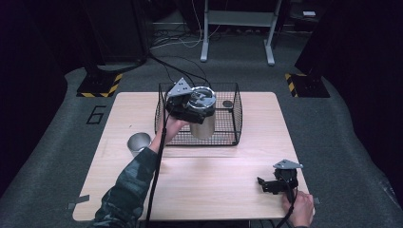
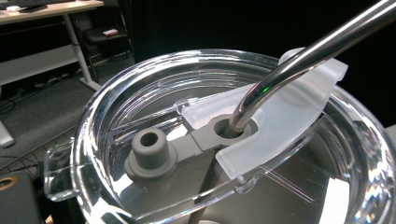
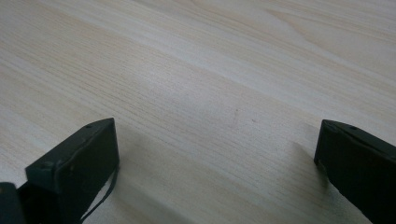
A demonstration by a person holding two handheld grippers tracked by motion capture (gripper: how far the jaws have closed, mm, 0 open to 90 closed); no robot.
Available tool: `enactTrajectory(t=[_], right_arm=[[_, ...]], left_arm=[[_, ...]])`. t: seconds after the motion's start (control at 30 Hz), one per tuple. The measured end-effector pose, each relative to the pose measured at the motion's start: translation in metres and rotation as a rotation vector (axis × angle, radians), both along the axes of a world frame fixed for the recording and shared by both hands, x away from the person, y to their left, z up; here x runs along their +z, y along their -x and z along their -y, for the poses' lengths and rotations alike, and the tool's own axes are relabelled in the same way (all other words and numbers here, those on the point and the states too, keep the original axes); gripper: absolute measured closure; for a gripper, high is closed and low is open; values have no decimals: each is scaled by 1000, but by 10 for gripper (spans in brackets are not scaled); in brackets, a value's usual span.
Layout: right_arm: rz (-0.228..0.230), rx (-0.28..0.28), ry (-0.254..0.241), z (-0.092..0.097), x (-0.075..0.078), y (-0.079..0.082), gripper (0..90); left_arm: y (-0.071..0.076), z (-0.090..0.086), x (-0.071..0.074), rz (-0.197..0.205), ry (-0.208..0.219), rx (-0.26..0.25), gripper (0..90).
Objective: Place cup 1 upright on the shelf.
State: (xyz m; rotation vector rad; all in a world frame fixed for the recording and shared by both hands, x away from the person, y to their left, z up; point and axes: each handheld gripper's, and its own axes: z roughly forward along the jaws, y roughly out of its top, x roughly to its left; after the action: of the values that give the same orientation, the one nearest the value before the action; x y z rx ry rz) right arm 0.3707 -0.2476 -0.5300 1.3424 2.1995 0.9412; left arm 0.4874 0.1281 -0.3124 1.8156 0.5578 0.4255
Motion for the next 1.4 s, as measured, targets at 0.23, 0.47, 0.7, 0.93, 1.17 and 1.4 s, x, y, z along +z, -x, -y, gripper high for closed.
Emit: enactTrajectory(t=[0.23,0.47,0.7,0.93,1.17,1.4], right_arm=[[1,0,0,0,0,0,0],[-2,-1,-2,0,0,0,0],[-7,5,-1,0,0,0,0],[-7,6,-1,0,0,0,0],[-5,6,0,0,0,0,0],[-4,7,0,1,0,0,0]], left_arm=[[-10,5,2,3,-1,14,42],[-23,10,2,8,4,43,42],[-35,16,-2,-4,-7,66,41],[-45,21,-6,-14,-21,85,42],[-54,28,-13,-27,-41,95,42],[-61,34,-22,-56,-61,95,41]])
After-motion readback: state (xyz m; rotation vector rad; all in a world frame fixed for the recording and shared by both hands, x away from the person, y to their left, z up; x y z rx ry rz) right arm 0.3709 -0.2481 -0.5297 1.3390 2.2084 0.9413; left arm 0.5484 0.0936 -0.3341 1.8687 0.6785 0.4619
